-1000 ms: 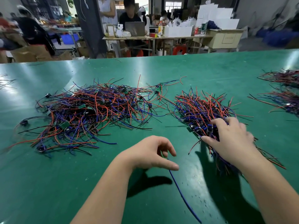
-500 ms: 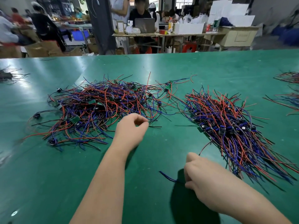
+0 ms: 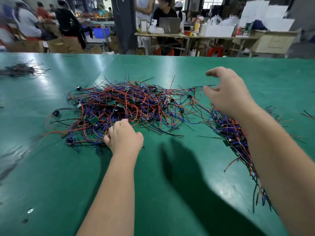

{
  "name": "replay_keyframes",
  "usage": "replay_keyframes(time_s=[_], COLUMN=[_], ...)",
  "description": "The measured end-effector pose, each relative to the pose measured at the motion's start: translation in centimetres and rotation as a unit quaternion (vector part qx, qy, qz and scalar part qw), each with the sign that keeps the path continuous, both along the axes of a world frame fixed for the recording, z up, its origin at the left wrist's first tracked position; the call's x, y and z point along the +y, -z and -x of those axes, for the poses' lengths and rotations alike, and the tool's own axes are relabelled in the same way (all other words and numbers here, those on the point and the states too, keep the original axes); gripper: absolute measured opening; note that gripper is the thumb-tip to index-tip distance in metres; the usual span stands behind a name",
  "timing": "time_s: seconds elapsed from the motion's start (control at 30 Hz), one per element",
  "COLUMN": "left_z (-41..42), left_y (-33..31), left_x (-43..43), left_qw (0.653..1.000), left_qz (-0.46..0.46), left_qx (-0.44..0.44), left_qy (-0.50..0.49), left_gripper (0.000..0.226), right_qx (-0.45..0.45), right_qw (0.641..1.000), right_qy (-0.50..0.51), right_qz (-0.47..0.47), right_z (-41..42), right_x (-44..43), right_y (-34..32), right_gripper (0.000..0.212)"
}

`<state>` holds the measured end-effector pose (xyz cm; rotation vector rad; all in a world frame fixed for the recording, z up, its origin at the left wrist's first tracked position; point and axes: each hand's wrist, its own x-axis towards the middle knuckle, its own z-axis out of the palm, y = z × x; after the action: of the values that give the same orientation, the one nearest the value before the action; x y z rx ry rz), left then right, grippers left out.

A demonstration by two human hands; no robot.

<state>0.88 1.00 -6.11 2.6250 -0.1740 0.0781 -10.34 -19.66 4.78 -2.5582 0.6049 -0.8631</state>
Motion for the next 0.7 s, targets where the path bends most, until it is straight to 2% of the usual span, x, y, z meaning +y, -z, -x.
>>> replay_keyframes(time_s=[0.1,0.2,0.3,0.43,0.53,0.57,0.63,0.67,0.7], left_z=[-0.1,-0.1,0.0,0.2,0.5,0.8,1.6,2.2,3.0], left_y=[0.4,0.5,0.6,0.4,0.4,0.2,-0.5,-0.9,-1.6], left_x=[-0.2,-0.2,-0.3,-0.5,-1.0,-1.2,-1.7,-2.0,-2.1], left_qw=[0.999,1.0,0.998,0.997,0.995,0.996,0.99,0.972,0.942], left_qz=[-0.031,-0.019,-0.065,-0.071,-0.092,-0.065,0.066,0.156,0.238], left_qx=[0.002,-0.006,-0.007,-0.025,0.005,0.013,0.026,0.033,0.051], left_qy=[0.018,0.023,0.018,0.009,0.039,0.057,0.122,0.174,0.231], left_gripper=[0.03,0.028,0.033,0.013,0.021,0.021,0.014,0.012,0.012], right_qx=[-0.03,-0.055,-0.021,0.003,0.015,0.018,0.015,-0.004,-0.037], right_qw=[0.998,0.996,0.995,0.993,0.992,0.991,0.986,0.975,0.946], right_qy=[-0.042,-0.069,-0.08,-0.107,-0.12,-0.119,-0.102,-0.093,-0.088], right_qz=[-0.02,-0.029,-0.049,-0.052,-0.048,-0.058,-0.127,-0.204,-0.31], right_z=[1.7,3.4,4.1,3.8,3.6,3.6,3.6,3.5,3.3], right_x=[2.1,3.9,4.9,5.4,5.7,5.7,5.7,5.7,5.7], right_y=[3.4,6.8,9.4,10.5,10.6,10.7,10.6,10.5,10.2], right_gripper=[0.032,0.027,0.022,0.02,0.017,0.016,0.015,0.015,0.015])
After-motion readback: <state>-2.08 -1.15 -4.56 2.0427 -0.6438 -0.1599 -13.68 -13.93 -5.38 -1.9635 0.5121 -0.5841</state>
